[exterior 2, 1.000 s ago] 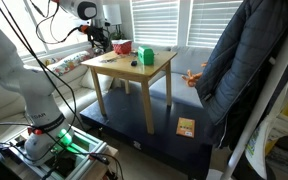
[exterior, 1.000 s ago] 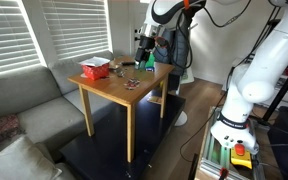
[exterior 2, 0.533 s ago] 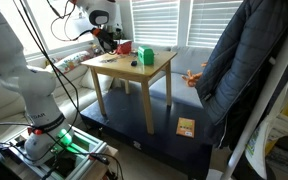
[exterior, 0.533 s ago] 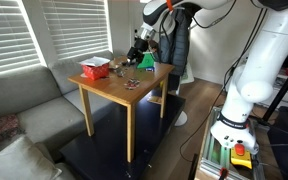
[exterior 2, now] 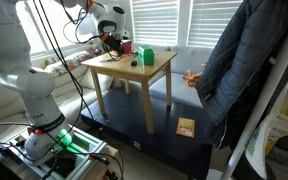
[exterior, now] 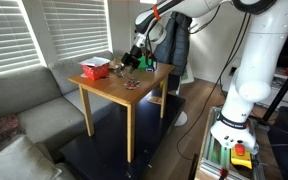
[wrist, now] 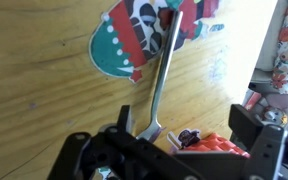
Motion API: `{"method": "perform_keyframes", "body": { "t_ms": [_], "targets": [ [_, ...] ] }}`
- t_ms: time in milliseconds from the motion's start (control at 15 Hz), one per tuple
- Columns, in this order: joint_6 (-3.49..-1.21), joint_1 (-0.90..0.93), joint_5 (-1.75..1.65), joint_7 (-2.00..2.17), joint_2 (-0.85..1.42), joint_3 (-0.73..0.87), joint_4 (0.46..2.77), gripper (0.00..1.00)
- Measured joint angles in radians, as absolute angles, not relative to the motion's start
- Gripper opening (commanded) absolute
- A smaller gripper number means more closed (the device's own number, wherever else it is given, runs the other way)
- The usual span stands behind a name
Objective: Place the silver spoon upright
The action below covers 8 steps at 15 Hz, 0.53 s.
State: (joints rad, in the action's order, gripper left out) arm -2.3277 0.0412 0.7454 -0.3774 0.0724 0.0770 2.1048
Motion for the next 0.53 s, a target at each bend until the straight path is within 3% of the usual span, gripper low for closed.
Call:
{"method": "perform_keyframes", "body": {
  "t_ms": [533],
  "targets": [
    [-2.342,0.016,0.785,-0.303,0.16,0.037,2.03,0.98]
  ]
}}
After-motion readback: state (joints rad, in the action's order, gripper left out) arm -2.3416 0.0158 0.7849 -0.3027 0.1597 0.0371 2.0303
